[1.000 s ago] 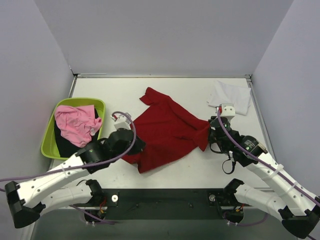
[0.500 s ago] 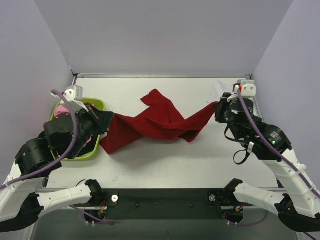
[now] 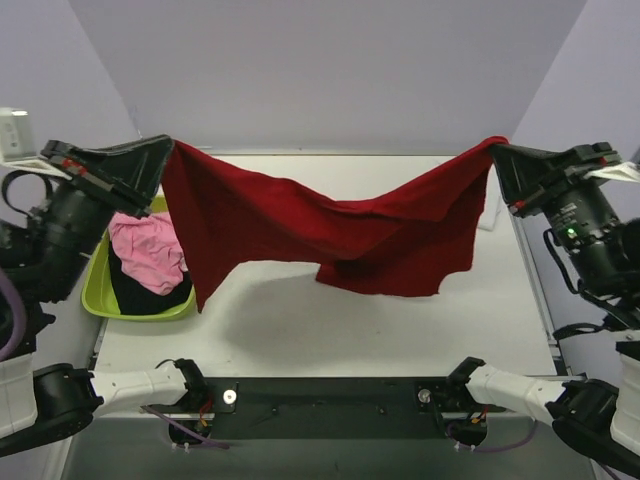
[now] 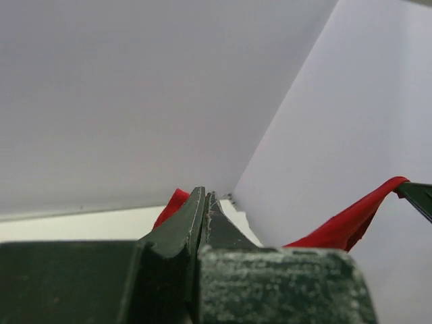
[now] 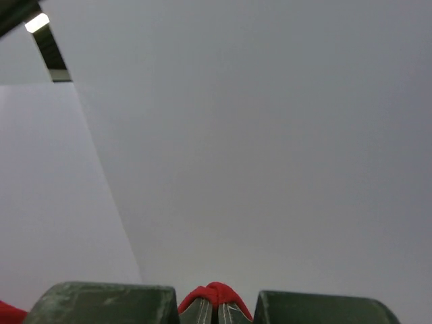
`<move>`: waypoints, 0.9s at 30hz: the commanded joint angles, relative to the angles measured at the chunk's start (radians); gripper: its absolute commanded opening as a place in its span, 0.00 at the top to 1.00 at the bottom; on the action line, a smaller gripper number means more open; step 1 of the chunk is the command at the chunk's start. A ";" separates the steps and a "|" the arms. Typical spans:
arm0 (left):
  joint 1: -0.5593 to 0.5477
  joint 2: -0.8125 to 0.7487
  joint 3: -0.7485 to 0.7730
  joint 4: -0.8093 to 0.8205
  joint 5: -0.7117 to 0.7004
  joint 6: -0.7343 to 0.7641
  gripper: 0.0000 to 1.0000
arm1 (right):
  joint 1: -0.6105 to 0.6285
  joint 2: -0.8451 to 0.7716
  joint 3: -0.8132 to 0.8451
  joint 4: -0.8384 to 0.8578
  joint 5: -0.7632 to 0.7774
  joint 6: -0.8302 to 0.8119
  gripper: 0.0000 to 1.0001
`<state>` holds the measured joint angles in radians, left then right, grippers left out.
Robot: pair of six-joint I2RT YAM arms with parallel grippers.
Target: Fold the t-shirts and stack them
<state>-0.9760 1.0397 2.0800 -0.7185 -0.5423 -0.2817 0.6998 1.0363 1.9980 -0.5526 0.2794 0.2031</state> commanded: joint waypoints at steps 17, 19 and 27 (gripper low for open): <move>-0.021 0.026 -0.037 0.302 -0.054 0.262 1.00 | -0.005 0.040 0.045 0.227 -0.045 -0.077 1.00; -0.023 0.069 -0.064 0.338 -0.102 0.291 1.00 | -0.008 0.106 0.059 0.247 -0.013 -0.106 1.00; 0.464 0.290 -0.021 0.363 0.229 0.055 1.00 | -0.342 0.425 0.295 0.246 -0.200 0.079 1.00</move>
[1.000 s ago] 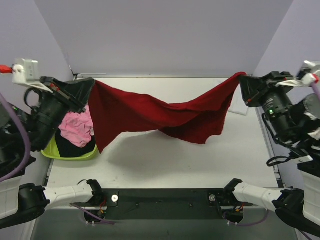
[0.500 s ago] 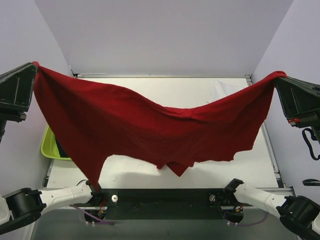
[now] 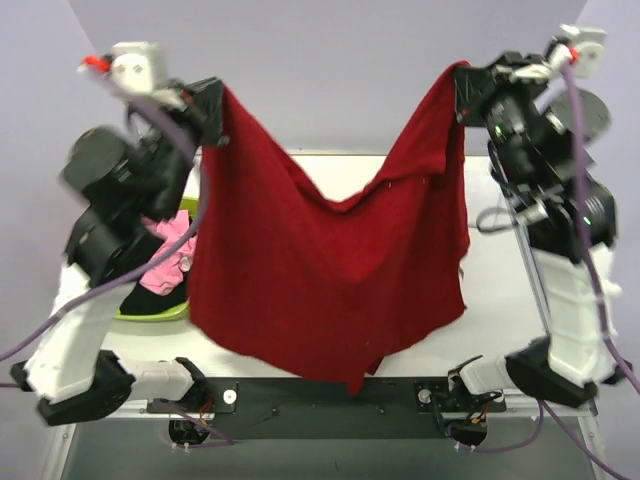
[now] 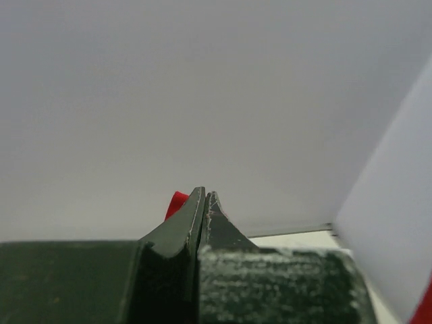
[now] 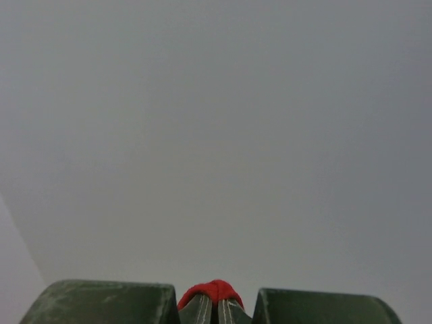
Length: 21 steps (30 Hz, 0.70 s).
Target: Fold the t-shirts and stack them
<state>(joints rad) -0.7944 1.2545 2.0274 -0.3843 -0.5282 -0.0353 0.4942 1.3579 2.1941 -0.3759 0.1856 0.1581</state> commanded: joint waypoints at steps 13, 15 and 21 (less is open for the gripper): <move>0.779 0.678 0.551 0.211 0.783 -0.574 1.00 | -0.493 0.376 0.334 0.365 -0.501 0.380 1.00; 0.788 0.691 0.620 0.191 0.812 -0.540 1.00 | -0.480 0.307 0.273 0.415 -0.506 0.339 1.00; 0.788 0.560 0.418 0.263 0.846 -0.543 1.00 | -0.477 0.182 0.097 0.456 -0.584 0.350 1.00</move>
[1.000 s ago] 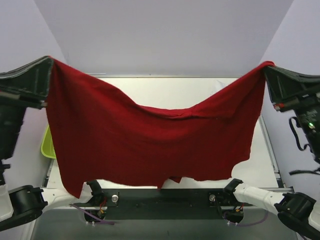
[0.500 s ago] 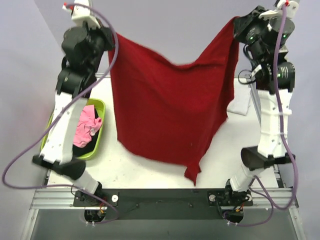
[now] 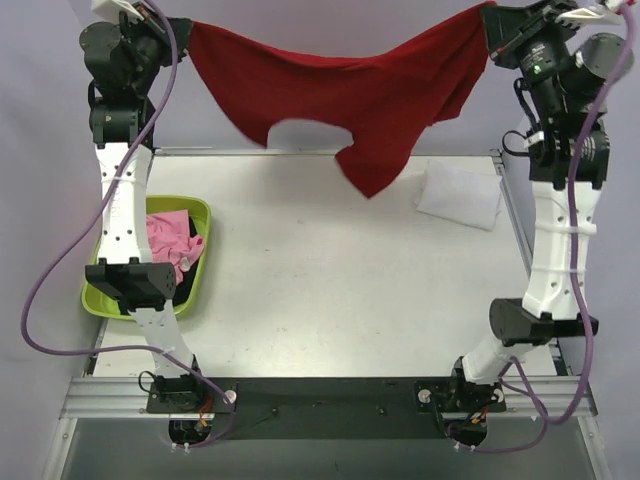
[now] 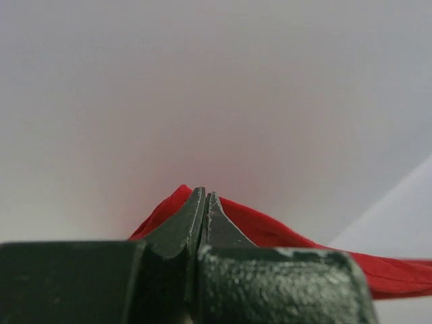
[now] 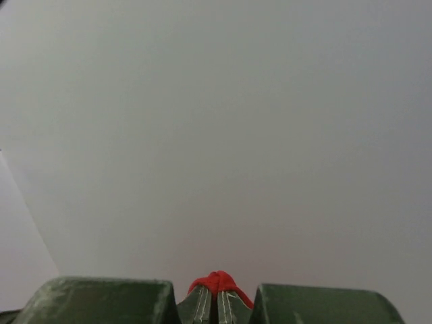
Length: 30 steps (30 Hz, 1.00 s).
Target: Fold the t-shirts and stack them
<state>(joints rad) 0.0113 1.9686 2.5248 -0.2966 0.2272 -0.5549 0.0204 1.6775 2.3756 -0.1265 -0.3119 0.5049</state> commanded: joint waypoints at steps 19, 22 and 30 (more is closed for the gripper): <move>-0.258 -0.666 -1.802 0.520 -0.378 -0.076 1.00 | 0.217 -0.725 -1.837 0.274 0.155 0.014 1.00; -0.254 -0.656 -1.895 0.534 -0.387 -0.114 1.00 | 0.254 -0.807 -1.836 0.148 0.174 0.000 1.00; -0.255 -0.749 -2.091 0.528 -0.443 -0.158 1.00 | 0.352 -0.894 -1.779 -0.180 0.307 0.033 1.00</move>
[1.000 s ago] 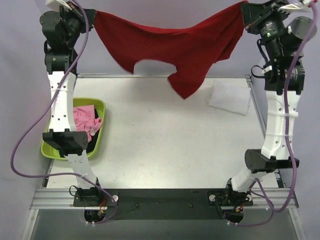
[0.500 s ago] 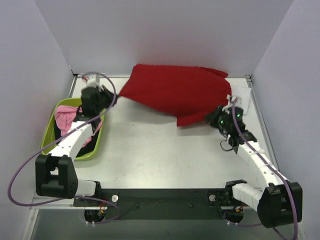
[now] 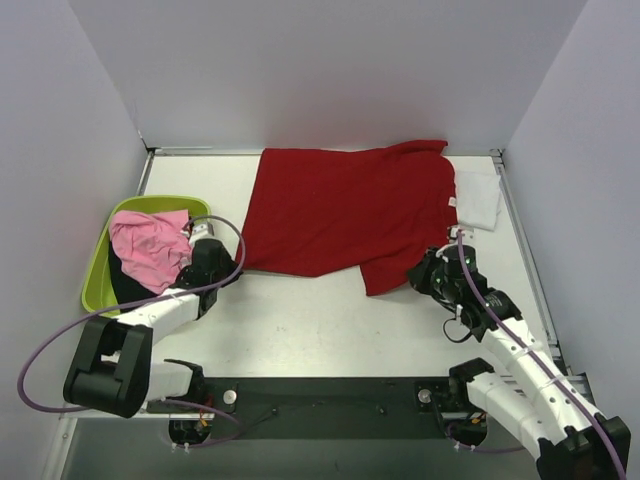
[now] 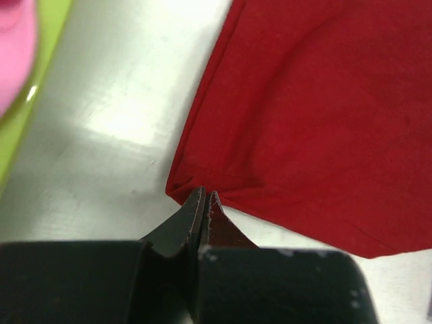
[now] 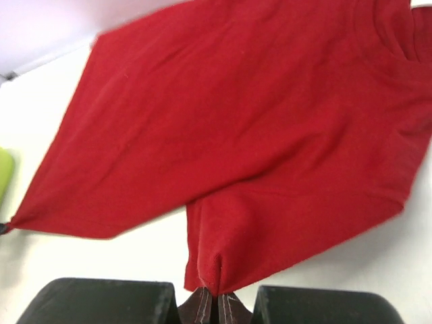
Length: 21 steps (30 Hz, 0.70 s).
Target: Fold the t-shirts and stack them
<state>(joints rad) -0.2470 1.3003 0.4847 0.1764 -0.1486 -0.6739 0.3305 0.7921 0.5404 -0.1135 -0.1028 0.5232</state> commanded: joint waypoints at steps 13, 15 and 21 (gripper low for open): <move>0.003 -0.407 -0.115 -0.175 -0.160 -0.099 1.00 | 0.082 -0.045 0.136 -0.569 0.279 0.149 1.00; 0.005 -0.458 -0.103 -0.216 -0.164 -0.075 1.00 | 0.082 -0.054 0.150 -0.584 0.285 0.153 1.00; 0.003 -0.463 -0.086 -0.241 -0.178 -0.078 1.00 | 0.084 -0.079 0.204 -0.666 0.290 0.149 1.00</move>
<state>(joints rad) -0.2470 0.8284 0.3706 -0.0311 -0.2981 -0.7551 0.4076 0.7341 0.6827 -0.6811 0.1452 0.6598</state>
